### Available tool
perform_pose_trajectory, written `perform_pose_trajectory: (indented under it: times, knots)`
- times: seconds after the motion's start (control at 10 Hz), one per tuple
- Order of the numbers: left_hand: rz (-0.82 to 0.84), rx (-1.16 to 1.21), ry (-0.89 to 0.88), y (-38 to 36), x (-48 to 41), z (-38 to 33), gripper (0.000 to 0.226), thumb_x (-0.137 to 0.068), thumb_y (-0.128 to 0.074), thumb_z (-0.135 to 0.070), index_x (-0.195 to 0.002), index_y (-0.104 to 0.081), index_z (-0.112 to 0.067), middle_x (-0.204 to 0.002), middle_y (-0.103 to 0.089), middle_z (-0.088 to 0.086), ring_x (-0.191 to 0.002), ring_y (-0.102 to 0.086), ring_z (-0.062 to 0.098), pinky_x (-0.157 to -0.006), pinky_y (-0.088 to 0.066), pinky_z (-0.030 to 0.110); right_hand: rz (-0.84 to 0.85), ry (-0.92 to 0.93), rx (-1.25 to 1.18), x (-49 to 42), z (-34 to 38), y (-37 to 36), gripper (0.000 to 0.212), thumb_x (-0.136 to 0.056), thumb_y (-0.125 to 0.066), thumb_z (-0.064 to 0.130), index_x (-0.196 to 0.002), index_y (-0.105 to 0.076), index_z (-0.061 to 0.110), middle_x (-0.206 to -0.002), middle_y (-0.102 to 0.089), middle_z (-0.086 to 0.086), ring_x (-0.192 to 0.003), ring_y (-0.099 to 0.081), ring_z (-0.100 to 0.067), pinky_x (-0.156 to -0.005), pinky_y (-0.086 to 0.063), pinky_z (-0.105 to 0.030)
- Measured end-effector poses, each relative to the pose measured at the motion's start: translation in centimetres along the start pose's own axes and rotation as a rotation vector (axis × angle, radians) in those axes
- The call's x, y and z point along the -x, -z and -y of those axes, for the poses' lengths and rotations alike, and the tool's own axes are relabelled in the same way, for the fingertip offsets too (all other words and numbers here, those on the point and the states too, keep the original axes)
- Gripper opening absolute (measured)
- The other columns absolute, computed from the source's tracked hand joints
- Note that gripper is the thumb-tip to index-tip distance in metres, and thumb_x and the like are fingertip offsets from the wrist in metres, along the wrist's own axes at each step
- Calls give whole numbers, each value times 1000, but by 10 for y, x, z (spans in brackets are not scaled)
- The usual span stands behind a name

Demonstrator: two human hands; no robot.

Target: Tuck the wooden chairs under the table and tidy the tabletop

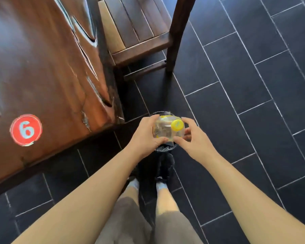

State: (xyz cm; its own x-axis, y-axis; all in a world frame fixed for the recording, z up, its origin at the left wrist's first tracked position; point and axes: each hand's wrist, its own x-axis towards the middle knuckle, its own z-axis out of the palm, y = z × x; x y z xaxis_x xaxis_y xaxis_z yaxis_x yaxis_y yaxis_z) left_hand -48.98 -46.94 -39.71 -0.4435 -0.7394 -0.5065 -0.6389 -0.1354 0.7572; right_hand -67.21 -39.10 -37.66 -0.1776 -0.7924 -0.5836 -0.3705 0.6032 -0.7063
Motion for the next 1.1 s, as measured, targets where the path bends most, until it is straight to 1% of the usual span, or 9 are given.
perform_pose_trajectory:
  times: [0.2, 0.3, 0.4, 0.5, 0.6, 0.7, 0.9, 1.0, 1.1]
  knots:
    - [79, -14, 57, -47, -63, 103, 87, -77, -82, -24, -149, -34, -24, -137, -39, -6, -124, -46, 9, -105, -47, 39, -32, -69, -45, -70, -84, -67, 57, -85, -77, 24, -125, -43, 46, -104, -60, 10, -87, -64, -6, -77, -50, -21]
    - [109, -14, 63, -63, -92, 141, 88, -77, -83, -24, -150, -32, -24, -141, -39, -7, -125, -44, 6, -105, -47, 38, -82, -137, -75, -99, -119, -102, 58, -84, -78, 27, -131, -45, 38, -104, -61, 8, -84, -63, -3, -70, -45, -17]
    - [147, -38, 72, -72, -114, 169, 91, -76, -84, -27, -151, -33, -22, -143, -39, -6, -119, -44, 3, -104, -43, 27, -115, -203, -149, -118, -145, -132, 56, -84, -78, 33, -129, -45, 36, -103, -63, 5, -83, -64, -4, -67, -44, -17]
    - [190, -62, 75, -81, -128, 194, 92, -75, -85, -27, -150, -33, -20, -144, -39, -4, -112, -43, 2, -94, -35, 12, -120, -247, -192, -131, -167, -159, 54, -83, -78, 39, -125, -45, 37, -99, -65, 8, -84, -64, -2, -67, -44, -18]
    - [217, -101, 82, -88, -135, 214, 89, -76, -84, -25, -150, -34, -22, -146, -39, -4, -118, -42, 4, -96, -33, 15, -108, -292, -206, -141, -184, -177, 53, -83, -79, 39, -121, -42, 40, -98, -65, 9, -85, -64, -1, -68, -47, -21]
    - [198, -93, 81, -91, -139, 228, 87, -77, -83, -23, -149, -35, -23, -145, -40, -7, -125, -45, 8, -102, -37, 21, -101, -299, -201, -147, -194, -185, 55, -83, -78, 35, -123, -40, 39, -100, -65, 9, -87, -65, -3, -72, -50, -25]
    - [205, -83, 85, -91, -144, 222, 84, -79, -80, -17, -149, -34, -25, -145, -40, -7, -122, -47, 8, -104, -42, 27, -83, -295, -175, -150, -195, -180, 62, -85, -76, 31, -134, -38, 37, -111, -65, 8, -95, -64, -8, -77, -51, -29]
    - [203, -87, 88, -83, -139, 207, 83, -80, -80, -18, -149, -35, -25, -144, -41, -8, -121, -48, 7, -103, -43, 27, -77, -318, -145, -145, -183, -167, 77, -86, -75, 31, -148, -30, 32, -117, -60, 6, -99, -62, -11, -80, -49, -29]
    - [186, -96, 83, -74, -123, 188, 81, -80, -79, -24, -149, -36, -26, -143, -43, -9, -124, -46, 8, -104, -41, 27, -100, -324, -128, -127, -162, -148, 77, -86, -75, 30, -149, -30, 26, -121, -56, 0, -95, -60, -11, -74, -45, -23]
